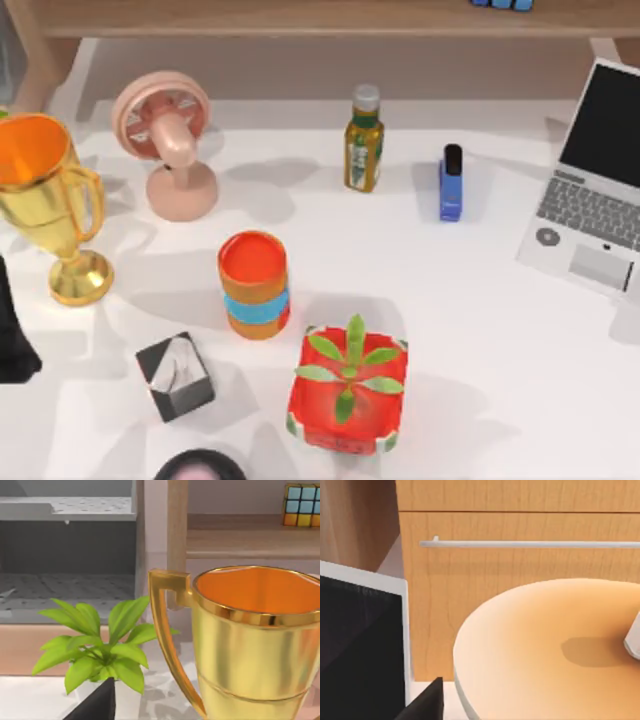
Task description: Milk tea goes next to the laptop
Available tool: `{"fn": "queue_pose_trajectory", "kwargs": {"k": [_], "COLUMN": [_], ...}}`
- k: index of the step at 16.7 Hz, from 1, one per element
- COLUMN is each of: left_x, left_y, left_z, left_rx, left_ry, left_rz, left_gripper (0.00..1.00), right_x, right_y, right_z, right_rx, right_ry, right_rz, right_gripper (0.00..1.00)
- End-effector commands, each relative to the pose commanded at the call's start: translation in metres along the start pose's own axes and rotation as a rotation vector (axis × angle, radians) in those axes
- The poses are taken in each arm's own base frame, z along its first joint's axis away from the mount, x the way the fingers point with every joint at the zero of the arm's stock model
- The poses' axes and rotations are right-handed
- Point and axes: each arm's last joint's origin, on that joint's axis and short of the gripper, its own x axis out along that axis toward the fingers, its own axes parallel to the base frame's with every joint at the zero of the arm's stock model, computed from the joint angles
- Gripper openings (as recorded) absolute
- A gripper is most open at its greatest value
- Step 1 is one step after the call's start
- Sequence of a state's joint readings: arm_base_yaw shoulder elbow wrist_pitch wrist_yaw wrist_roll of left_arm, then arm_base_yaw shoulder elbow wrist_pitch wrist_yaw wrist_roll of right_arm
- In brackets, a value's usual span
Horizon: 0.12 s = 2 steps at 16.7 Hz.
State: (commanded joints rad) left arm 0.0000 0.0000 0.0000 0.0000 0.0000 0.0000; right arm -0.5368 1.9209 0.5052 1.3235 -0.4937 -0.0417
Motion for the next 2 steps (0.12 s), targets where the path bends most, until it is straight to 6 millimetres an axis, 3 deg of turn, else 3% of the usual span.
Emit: {"fn": "queue_pose_trajectory", "kwargs": {"k": [2], "left_x": [0.0], "left_y": [0.0], "left_z": [0.0], "left_rx": [0.0], "left_ry": [0.0], "left_rz": [0.0], "left_gripper": [1.0], "right_x": [0.0], "right_y": [0.0], "right_z": [0.0], "right_rx": [0.0], "right_ry": [0.0], "right_rz": [0.0], "right_gripper": [1.0]}}
